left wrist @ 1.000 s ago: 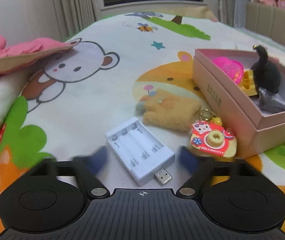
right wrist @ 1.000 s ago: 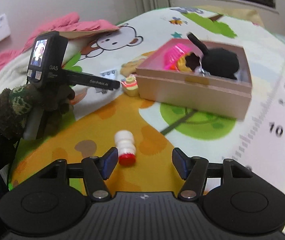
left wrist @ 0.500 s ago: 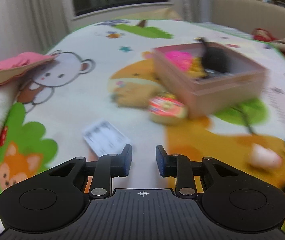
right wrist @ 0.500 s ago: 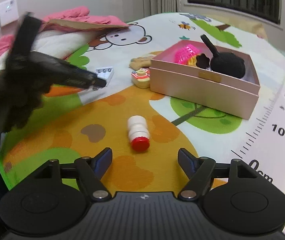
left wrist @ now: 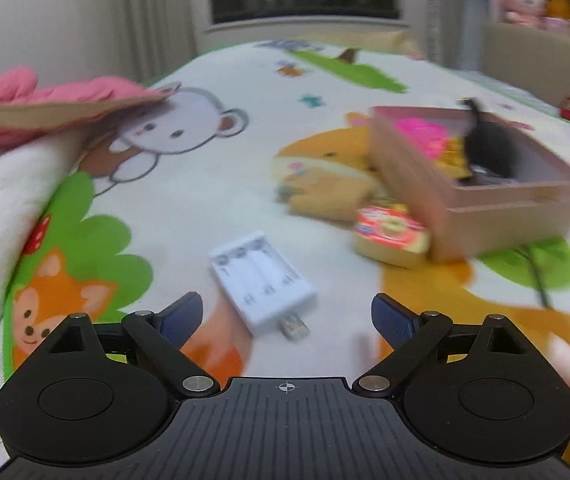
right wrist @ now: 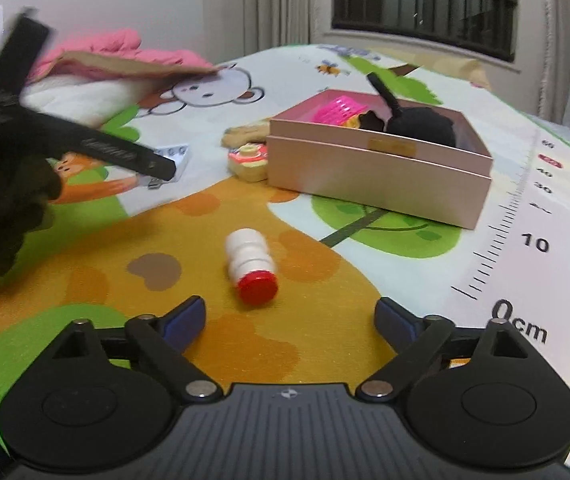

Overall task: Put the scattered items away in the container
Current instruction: 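Reach the left tool to the white battery holder and close on it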

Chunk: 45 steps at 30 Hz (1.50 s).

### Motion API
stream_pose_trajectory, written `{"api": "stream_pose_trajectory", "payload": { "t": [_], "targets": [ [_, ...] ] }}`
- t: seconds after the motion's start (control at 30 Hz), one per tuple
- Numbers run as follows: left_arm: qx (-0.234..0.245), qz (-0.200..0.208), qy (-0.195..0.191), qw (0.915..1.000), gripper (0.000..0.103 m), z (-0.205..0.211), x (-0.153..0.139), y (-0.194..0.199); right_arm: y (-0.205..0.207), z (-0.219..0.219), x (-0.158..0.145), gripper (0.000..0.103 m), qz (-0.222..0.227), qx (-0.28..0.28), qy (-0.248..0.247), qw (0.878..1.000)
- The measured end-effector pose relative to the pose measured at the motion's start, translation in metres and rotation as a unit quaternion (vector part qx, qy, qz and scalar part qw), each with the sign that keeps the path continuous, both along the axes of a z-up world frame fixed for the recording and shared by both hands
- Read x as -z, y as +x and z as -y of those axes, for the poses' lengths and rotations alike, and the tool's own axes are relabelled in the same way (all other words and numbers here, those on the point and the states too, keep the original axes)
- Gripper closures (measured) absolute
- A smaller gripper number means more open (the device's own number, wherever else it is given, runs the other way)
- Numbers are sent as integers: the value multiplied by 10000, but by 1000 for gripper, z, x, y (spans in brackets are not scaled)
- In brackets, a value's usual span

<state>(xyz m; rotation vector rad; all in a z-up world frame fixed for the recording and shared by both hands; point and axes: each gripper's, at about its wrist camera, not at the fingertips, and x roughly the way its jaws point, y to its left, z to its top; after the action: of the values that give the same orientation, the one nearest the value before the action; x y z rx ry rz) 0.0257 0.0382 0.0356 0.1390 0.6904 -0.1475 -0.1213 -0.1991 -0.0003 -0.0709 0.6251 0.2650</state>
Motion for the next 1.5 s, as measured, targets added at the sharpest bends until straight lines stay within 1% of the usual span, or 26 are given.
{"api": "stream_pose_trajectory", "payload": {
  "t": [0.1,0.17,0.2,0.23,0.27,0.33,0.4,0.5,0.6,0.7,0.77,0.8,0.87,0.9,0.93,1.0,1.07,1.1,1.13,1.2,1.23,1.27,1.3,1.37,1.43,1.5],
  "targets": [
    [-142,-152,128,9997,8,2,12,21,1,4,1,6,-4,61,101,9999],
    [-175,-240,62,9995,8,0,17,29,3,8,3,3,-63,96,229,9997],
    [-179,-237,17,9996,12,-2,17,31,4,9,4,2,-86,104,285,9995],
    [-150,-238,-17,9996,19,-4,18,32,5,10,4,2,-100,109,326,9994],
    [-76,-245,-49,9997,23,-5,17,32,5,11,4,2,-101,109,341,9993],
    [104,-227,-11,9997,40,-5,17,28,4,9,5,1,-75,106,307,9994],
    [275,-174,126,9994,46,-4,15,21,4,8,5,1,-65,102,283,9995],
    [482,-88,255,9985,47,-4,12,3,3,8,5,1,-57,117,290,9995],
    [867,-138,97,9961,47,-5,7,-26,2,6,5,0,-22,140,234,9996],
    [1447,-235,-126,9891,47,-5,2,-60,2,6,5,0,-18,151,210,9997],
    [1763,-354,-162,9836,46,-7,2,-76,2,6,5,0,-29,152,197,9997],
    [1831,-355,-70,9824,45,-8,3,-82,2,6,4,0,-29,155,182,9997],
    [1813,-247,239,9828,33,-12,5,-89,1,5,4,0,-12,164,144,9998],
    [1719,-182,361,9843,24,-16,6,-90,1,5,4,0,-2,172,126,9998],
    [1581,-138,447,9863,21,-21,5,-88,1,5,4,0,6,182,113,9998],
    [1144,-18,682,9911,20,-31,5,-81,0,4,4,0,14,203,99,9997],
    [662,161,946,9932,18,-39,5,-74,0,4,4,0,14,210,82,9997],
    [487,190,929,9943,15,-44,4,-71,0,4,4,0,14,214,69,9997],
    [386,171,767,9962,10,-50,2,-69,0,4,4,0,18,218,56,9997],
    [423,122,209,9988,7,-56,-3,-72,-1,3,4,0,31,226,30,9997],
    [496,113,-73,9987,5,-57,-6,-75,-1,3,4,0,33,229,20,9997],
    [563,133,-298,9979,4,-55,-7,-79,-1,2,4,0,32,230,14,9997],
    [604,196,-441,9970,3,-50,-8,-83,-1,2,4,0,31,231,12,9997],
    [657,385,-498,9958,2,-36,-9,-89,-1,2,4,0,35,230,12,9997],
    [782,527,-391,9948,2,-20,-6,-88,-1,3,4,0,47,230,17,9997],
    [823,470,-289,9951,2,-7,-1,-79,-2,3,4,0,62,237,32,9997]
  ]
}}
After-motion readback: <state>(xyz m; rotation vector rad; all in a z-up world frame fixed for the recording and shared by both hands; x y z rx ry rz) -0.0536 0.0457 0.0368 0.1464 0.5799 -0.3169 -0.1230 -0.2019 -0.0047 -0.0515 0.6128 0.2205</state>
